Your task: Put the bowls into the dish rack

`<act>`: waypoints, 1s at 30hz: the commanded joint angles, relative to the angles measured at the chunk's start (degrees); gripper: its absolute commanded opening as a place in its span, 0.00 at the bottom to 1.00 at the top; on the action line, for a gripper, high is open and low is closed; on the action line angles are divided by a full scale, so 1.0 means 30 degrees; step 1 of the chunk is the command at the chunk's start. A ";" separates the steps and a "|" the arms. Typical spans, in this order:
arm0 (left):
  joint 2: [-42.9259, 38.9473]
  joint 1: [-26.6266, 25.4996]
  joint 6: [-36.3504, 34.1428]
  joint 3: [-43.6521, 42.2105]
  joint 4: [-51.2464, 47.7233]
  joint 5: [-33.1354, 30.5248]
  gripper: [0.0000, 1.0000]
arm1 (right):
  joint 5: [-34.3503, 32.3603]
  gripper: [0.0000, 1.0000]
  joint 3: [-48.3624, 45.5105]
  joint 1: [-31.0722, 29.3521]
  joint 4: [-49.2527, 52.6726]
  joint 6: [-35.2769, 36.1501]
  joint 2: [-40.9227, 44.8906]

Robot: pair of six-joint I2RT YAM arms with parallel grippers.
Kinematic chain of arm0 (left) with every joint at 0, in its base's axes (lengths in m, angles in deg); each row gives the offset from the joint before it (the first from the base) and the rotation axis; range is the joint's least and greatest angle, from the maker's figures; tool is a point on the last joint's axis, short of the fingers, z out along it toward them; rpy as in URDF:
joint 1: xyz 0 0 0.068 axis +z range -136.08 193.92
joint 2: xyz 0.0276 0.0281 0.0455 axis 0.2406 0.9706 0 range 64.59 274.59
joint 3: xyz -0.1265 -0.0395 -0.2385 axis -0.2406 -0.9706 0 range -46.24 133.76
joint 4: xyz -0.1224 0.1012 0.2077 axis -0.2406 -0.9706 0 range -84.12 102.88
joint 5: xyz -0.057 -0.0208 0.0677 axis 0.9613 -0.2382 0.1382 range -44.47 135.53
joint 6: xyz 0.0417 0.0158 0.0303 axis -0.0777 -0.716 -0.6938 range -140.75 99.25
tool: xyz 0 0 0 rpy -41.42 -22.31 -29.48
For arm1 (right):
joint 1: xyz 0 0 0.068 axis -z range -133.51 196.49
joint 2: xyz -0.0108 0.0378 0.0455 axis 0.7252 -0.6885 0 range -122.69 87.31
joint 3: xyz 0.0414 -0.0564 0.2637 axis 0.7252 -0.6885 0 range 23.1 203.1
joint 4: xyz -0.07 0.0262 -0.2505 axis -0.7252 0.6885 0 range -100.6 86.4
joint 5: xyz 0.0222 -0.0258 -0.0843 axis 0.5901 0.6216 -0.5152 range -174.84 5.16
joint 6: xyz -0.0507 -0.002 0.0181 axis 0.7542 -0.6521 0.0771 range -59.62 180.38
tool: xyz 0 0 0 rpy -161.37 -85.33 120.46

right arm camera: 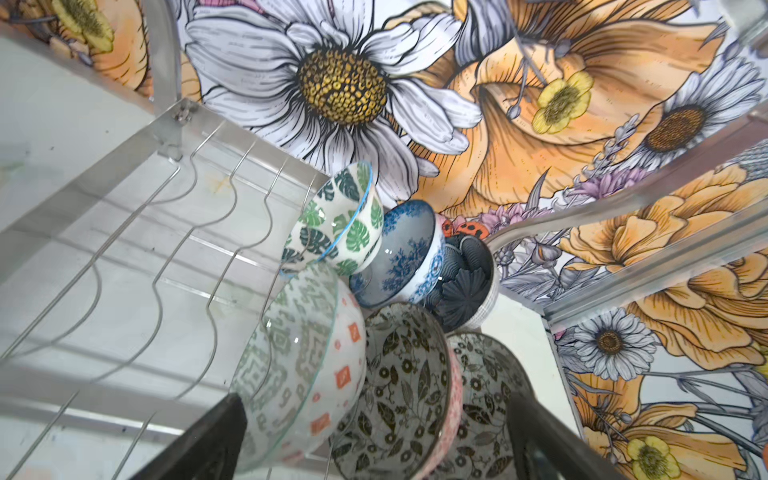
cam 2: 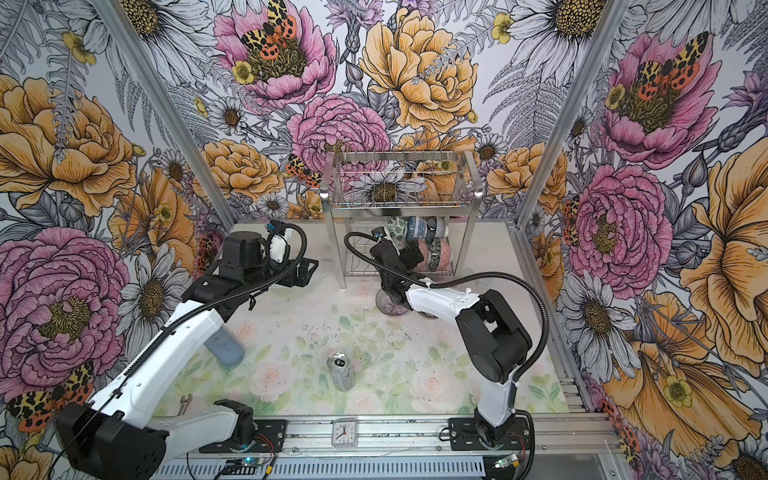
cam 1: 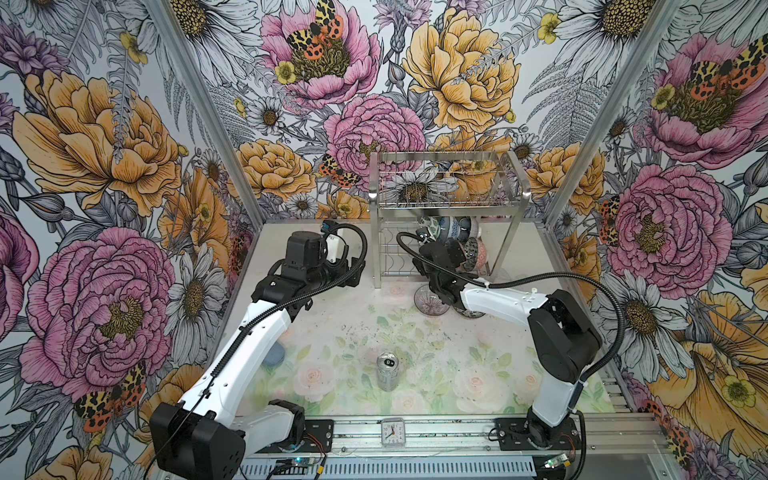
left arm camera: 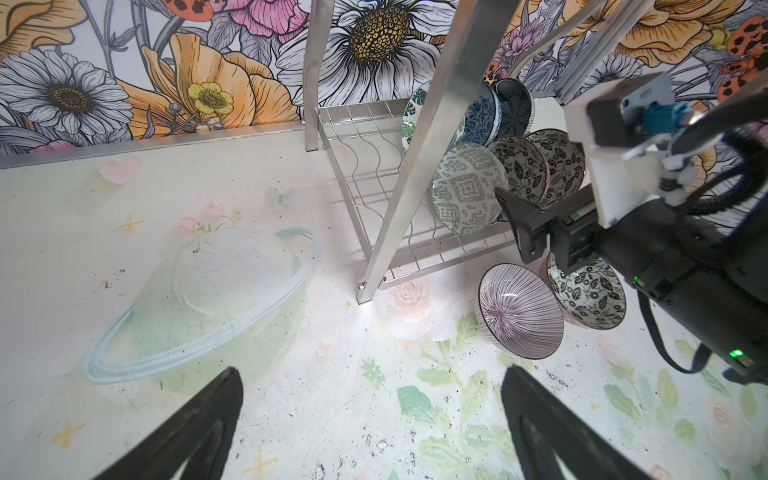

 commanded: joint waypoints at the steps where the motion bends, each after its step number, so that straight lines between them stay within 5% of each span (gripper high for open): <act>1: 0.0288 -0.0704 -0.0667 -0.0253 0.0114 -0.0570 0.99 | 0.1528 1.00 -0.0898 -0.0203 0.0163 -0.0593 0.1778; 8: 0.1110 -0.3680 0.0106 0.0862 -0.0382 -0.2738 0.99 | 0.3192 1.00 -0.2635 -0.0196 0.2769 -0.1903 0.5897; 18: 0.2579 -0.6213 0.4291 0.0326 0.0184 -0.4876 0.99 | 0.5127 1.00 -0.3956 0.0786 0.6980 -0.4834 1.0276; 24: 0.3471 -0.6616 0.6766 -0.2057 0.3277 -0.3975 0.99 | 0.5780 1.00 -0.4815 0.1679 0.7264 -0.5044 1.1277; 30: 0.6146 -0.7264 0.8122 -0.1415 0.3633 -0.2707 0.99 | 0.6512 1.00 -0.4998 0.2343 0.7308 -0.5680 1.1256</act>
